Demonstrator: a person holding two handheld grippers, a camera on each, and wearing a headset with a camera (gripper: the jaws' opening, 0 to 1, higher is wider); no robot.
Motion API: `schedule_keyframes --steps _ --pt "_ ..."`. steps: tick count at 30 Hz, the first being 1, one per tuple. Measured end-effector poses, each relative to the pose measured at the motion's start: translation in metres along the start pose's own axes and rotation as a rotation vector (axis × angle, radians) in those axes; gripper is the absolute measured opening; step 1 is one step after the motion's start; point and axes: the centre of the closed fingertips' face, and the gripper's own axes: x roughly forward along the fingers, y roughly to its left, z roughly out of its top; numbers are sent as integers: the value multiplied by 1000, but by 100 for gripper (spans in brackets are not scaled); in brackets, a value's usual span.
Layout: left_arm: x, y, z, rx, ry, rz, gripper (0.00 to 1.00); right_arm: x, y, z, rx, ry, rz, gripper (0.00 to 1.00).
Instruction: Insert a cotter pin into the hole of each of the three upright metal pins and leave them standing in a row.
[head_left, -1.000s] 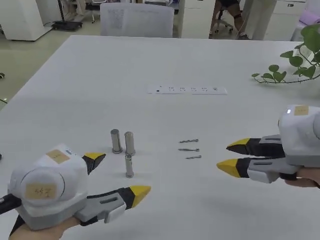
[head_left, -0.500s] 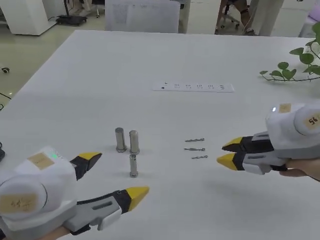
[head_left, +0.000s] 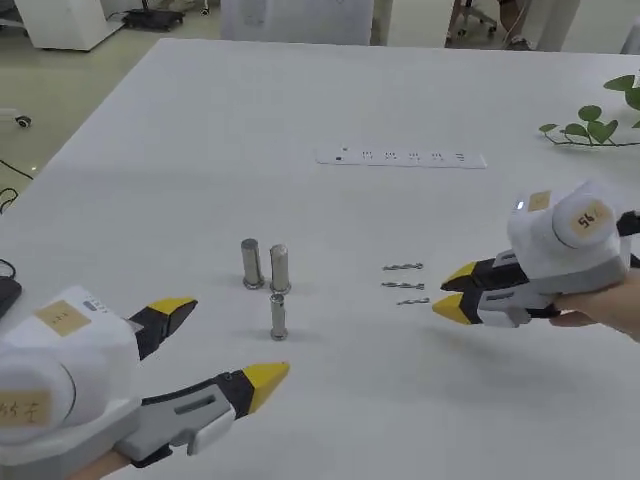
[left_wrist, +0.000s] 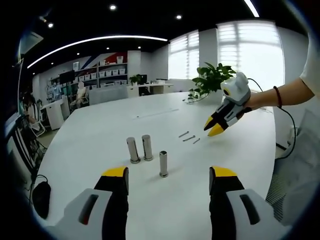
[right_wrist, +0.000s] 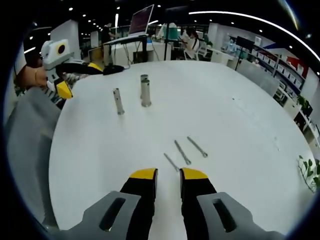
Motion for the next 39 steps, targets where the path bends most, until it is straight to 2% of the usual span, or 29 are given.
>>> schedule_keyframes --steps 8,11,19,21,27,30,39 --pt "-3 3 -1 0 0 19 63 13 -4 -7 -65 69 16 18" --pt "-3 2 -3 5 2 20 62 18 -7 -14 -103 116 26 18" --pt "-2 0 -5 29 18 10 61 25 -10 -13 -106 121 49 17" --pt "-2 -1 -4 12 6 3 61 26 -9 -11 -112 120 64 17" --pt "-1 -1 -8 23 23 3 62 30 -8 -11 -151 155 103 16" --pt "-1 1 -9 -3 15 3 61 32 -8 -11 -166 172 123 16" --pt "-3 11 -10 -28 11 26 60 32 -2 -12 -203 208 177 9"
